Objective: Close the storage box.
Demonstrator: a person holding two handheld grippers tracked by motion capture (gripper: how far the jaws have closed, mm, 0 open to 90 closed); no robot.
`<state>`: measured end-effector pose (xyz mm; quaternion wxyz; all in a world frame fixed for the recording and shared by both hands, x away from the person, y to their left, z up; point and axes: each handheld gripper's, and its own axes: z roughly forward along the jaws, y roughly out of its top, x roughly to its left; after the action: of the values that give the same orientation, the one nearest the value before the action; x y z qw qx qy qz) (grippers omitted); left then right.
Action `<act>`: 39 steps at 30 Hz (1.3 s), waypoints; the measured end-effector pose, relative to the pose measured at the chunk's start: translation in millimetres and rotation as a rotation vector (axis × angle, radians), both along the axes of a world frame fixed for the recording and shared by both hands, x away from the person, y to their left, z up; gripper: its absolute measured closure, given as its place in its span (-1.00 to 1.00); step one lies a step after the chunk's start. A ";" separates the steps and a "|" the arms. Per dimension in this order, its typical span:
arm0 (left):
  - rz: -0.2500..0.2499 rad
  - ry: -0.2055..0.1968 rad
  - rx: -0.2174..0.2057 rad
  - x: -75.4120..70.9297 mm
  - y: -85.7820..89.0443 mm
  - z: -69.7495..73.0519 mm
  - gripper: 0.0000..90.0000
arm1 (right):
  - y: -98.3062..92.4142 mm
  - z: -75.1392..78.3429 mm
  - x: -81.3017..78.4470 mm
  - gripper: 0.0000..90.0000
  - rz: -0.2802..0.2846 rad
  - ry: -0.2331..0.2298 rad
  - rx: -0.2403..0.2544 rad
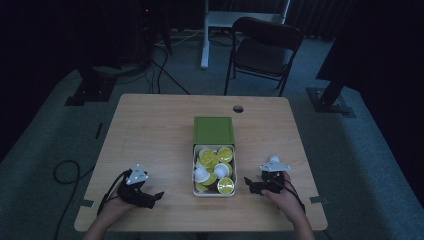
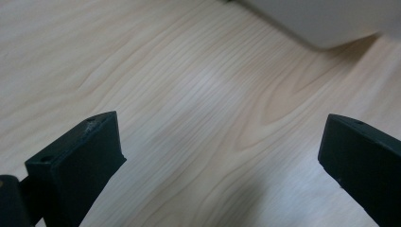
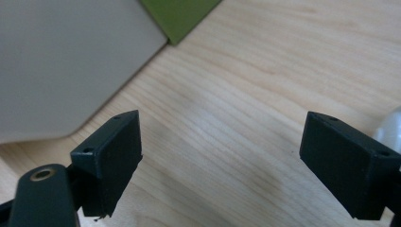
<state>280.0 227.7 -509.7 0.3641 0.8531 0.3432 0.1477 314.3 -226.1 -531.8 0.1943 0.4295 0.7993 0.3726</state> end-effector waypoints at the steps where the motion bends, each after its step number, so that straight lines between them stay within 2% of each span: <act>1: -0.013 -0.004 0.002 -0.4 -3.3 1.8 -0.99 | -1.1 2.1 -1.1 -0.71 -0.002 -0.005 0.005; 8: -0.065 -0.018 0.000 -2.5 -21.2 5.7 -0.99 | -6.7 14.0 -10.4 -0.71 -0.011 -0.028 0.041; 17: -0.119 -0.040 -0.014 -5.5 -38.5 10.2 -0.99 | -3.8 23.7 -24.3 -0.71 0.020 -0.044 0.083; 22: -0.136 -0.055 -0.026 -5.5 -46.3 14.7 -0.99 | -1.5 26.9 -32.3 -0.71 0.052 -0.051 0.088; 27: -0.157 -0.074 -0.048 -5.0 -55.2 18.3 -0.99 | 1.9 31.4 -38.4 -0.71 0.108 -0.060 0.124; 30: -0.167 -0.085 -0.048 -4.6 -61.2 19.3 -0.99 | 5.5 34.8 -41.9 -0.71 0.148 -0.069 0.145; 32: -0.175 -0.088 -0.041 -4.4 -65.3 19.6 -0.99 | 7.6 36.8 -43.0 -0.71 0.159 -0.072 0.154; 39: -0.205 -0.093 -0.056 -3.0 -75.4 22.3 -0.99 | 15.7 37.9 -42.0 -0.71 0.196 -0.068 0.166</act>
<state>277.0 152.3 -487.3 0.4164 0.8656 0.2408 0.1394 272.2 -210.4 -493.9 0.1478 0.3508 0.7969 0.4690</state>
